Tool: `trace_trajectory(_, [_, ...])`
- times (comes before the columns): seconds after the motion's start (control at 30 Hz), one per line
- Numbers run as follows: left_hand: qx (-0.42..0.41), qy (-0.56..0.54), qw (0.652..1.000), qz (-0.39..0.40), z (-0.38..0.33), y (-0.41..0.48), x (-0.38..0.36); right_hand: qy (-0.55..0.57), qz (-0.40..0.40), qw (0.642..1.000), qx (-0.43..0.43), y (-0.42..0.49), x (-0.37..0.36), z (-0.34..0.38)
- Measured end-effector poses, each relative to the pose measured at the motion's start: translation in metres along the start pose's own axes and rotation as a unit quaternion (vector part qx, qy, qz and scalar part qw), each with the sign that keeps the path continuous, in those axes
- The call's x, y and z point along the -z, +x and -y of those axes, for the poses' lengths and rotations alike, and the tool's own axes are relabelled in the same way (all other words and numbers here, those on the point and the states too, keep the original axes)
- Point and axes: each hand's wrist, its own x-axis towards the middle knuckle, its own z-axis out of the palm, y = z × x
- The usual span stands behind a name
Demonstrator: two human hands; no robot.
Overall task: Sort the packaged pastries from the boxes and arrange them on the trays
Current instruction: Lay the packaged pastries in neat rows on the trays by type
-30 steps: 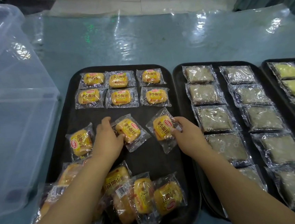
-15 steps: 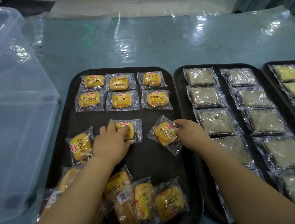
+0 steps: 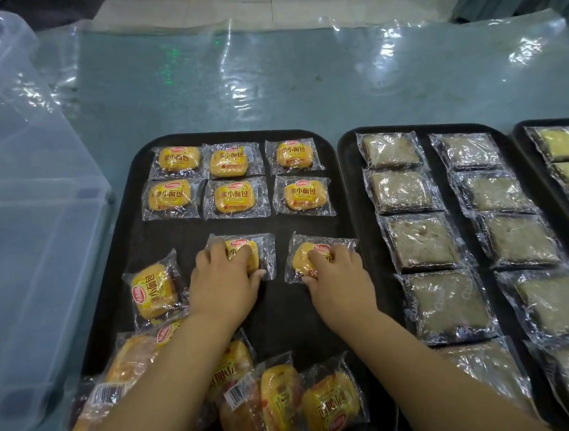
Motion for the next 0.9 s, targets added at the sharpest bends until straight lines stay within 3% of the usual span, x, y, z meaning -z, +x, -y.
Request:
trace_trajectory(0.6, [0.004, -0.071, 0.997, -0.035, -0.002, 0.021, 0.001, 0.04, -0.059, 0.997, 0.016, 0.032, -0.004, 0.001])
trace_trajectory(0.77, [0.01, -0.121, 0.99, -0.077, -0.001, -0.009, 0.013, 0.107, -0.128, 0.985, 0.051, 0.009, 0.004, -0.003])
trace_trajectory(0.9, [0.01, -0.164, 0.982, -0.088, 0.004, -0.042, 0.018, 0.163, -0.093, 0.978, 0.087, -0.014, 0.007, -0.007])
